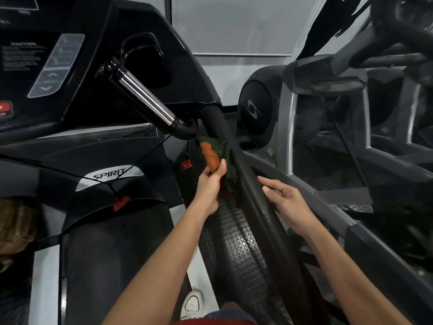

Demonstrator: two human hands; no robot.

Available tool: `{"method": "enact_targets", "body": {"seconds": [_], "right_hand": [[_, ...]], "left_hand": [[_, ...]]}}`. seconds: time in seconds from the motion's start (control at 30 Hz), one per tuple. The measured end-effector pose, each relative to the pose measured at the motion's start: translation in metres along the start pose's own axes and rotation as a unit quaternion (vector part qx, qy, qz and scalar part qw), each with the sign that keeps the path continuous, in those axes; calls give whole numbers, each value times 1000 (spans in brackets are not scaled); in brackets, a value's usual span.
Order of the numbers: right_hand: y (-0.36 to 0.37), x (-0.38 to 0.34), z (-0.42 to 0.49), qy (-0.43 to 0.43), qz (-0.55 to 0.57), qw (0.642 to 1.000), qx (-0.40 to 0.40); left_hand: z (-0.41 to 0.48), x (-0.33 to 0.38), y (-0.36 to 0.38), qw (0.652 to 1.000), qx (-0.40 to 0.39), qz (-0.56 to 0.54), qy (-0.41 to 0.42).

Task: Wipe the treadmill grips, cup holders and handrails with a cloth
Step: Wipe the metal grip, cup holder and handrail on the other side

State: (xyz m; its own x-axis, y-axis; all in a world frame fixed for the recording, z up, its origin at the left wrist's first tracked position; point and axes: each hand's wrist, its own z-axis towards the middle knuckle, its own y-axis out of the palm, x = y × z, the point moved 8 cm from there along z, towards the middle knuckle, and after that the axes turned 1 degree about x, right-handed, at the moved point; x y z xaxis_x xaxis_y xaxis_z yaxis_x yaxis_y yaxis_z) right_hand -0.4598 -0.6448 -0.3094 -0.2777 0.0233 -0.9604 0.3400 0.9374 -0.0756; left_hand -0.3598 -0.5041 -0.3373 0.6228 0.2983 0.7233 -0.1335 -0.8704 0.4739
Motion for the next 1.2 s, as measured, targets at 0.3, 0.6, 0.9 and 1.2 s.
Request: {"method": "enact_targets", "body": {"seconds": [0.3, 0.6, 0.9, 1.2], "right_hand": [[0, -1, -1, -14, 7, 1000, 10], [0, -3, -2, -11, -17, 1000, 6], [1, -6, -4, -21, -34, 999, 1], [0, -7, -2, -15, -56, 998, -9]], "left_hand": [[-42, -43, -9, 1000, -16, -19, -10], [-8, 16, 14, 984, -57, 118, 123], [-57, -4, 3, 952, -31, 226, 201], [-30, 40, 20, 921, -26, 309, 237]]}}
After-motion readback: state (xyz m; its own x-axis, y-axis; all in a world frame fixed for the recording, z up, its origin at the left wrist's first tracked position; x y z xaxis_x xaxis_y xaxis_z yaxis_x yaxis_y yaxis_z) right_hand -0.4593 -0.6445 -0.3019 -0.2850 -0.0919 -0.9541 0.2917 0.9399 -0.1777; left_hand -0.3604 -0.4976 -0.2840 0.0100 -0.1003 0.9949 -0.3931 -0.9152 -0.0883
